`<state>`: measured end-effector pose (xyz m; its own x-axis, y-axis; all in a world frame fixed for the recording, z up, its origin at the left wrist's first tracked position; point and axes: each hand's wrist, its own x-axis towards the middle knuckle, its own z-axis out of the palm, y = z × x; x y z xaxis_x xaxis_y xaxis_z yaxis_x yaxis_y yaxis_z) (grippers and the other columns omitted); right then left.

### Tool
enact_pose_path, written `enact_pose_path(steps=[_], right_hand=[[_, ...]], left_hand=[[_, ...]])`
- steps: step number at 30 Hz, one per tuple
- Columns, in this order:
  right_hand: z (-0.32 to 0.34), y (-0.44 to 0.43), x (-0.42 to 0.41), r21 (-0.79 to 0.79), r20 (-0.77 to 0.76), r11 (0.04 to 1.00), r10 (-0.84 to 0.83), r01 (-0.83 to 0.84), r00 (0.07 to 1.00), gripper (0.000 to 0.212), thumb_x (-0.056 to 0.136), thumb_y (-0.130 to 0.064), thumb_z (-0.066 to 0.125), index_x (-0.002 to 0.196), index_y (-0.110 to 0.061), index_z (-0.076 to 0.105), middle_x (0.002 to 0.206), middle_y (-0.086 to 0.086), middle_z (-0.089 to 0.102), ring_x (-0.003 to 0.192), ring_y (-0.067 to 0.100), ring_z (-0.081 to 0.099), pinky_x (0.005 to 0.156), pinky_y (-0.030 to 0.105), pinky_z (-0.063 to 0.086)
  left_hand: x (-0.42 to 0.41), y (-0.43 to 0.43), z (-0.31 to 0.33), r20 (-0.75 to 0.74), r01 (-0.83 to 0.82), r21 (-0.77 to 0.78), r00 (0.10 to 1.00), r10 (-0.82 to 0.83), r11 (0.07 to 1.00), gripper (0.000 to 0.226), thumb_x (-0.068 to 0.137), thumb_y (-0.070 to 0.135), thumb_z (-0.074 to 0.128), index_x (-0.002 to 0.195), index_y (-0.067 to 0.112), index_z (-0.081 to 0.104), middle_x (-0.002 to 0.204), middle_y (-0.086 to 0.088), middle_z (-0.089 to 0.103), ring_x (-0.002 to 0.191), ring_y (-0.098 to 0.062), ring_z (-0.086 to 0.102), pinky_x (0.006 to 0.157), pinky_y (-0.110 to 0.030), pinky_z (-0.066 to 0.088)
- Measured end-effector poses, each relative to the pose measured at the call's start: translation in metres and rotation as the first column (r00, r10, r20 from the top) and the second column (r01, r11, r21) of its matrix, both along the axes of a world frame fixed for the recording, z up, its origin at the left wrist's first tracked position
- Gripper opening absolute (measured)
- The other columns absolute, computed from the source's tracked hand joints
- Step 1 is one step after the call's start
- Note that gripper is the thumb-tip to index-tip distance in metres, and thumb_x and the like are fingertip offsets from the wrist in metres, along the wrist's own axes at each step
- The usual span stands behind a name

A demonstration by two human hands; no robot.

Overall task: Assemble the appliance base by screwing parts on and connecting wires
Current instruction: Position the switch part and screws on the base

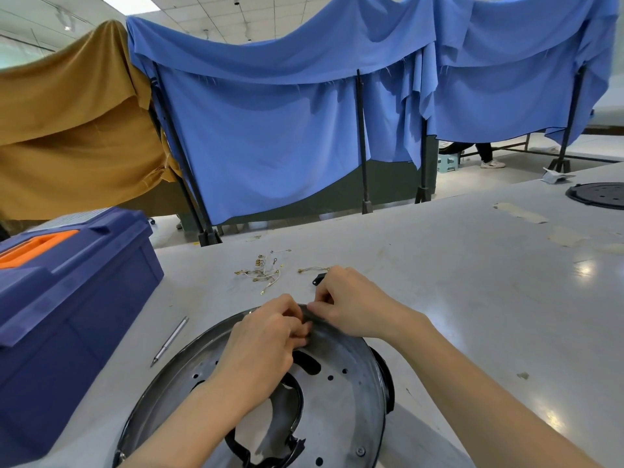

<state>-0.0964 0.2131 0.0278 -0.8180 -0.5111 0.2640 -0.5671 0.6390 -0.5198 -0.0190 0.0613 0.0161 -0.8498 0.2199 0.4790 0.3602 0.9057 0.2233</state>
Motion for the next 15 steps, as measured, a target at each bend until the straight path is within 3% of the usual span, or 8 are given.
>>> enact_pose_path(steps=[5, 9, 12, 15], right_hand=[[0.001, 0.001, 0.001, 0.006, 0.015, 1.000, 0.005, -0.005, 1.000, 0.036, 0.090, -0.024, 0.062, 0.069, 0.005, 0.065, 0.067, 0.025, 0.060, 0.063, 0.036, 0.052, 0.054, 0.041, 0.043], [0.004, 0.002, 0.001, 0.045, 0.041, 0.999, 0.007, -0.008, 0.999, 0.046, 0.092, -0.027, 0.062, 0.055, -0.001, 0.055, 0.053, 0.011, 0.045, 0.054, 0.023, 0.040, 0.053, 0.034, 0.036], [0.010, 0.006, 0.002, 0.025, 0.074, 1.000, -0.002, 0.000, 0.997, 0.049, 0.095, -0.030, 0.059, 0.050, -0.016, 0.049, 0.050, 0.002, 0.044, 0.051, 0.019, 0.041, 0.052, 0.030, 0.037], [0.025, 0.021, 0.003, -0.088, 0.104, 0.996, -0.024, 0.033, 0.994, 0.034, 0.097, -0.031, 0.058, 0.067, -0.018, 0.066, 0.059, -0.003, 0.066, 0.043, 0.001, 0.051, 0.049, 0.020, 0.042]], left_hand=[[-0.001, -0.006, 0.004, 0.096, 0.036, 0.070, 0.994, -0.043, 0.997, 0.007, 0.087, 0.014, 0.071, 0.089, 0.013, 0.077, 0.100, 0.012, 0.058, 0.088, -0.013, 0.060, 0.077, -0.036, 0.049], [0.000, -0.011, 0.009, 0.112, 0.004, 0.142, 0.994, -0.020, 0.990, 0.032, 0.079, 0.006, 0.078, 0.109, 0.016, 0.075, 0.099, 0.007, 0.061, 0.091, -0.012, 0.061, 0.082, -0.029, 0.051], [0.000, -0.015, 0.013, 0.133, -0.066, 0.091, 0.990, 0.053, 0.994, 0.035, 0.078, 0.023, 0.080, 0.112, 0.023, 0.074, 0.099, 0.015, 0.059, 0.095, -0.010, 0.058, 0.085, -0.034, 0.048], [0.002, -0.017, 0.016, 0.183, -0.131, -0.031, 0.974, 0.134, 0.991, 0.034, 0.080, 0.045, 0.073, 0.112, 0.034, 0.071, 0.104, 0.022, 0.055, 0.101, -0.001, 0.051, 0.088, -0.029, 0.044]])
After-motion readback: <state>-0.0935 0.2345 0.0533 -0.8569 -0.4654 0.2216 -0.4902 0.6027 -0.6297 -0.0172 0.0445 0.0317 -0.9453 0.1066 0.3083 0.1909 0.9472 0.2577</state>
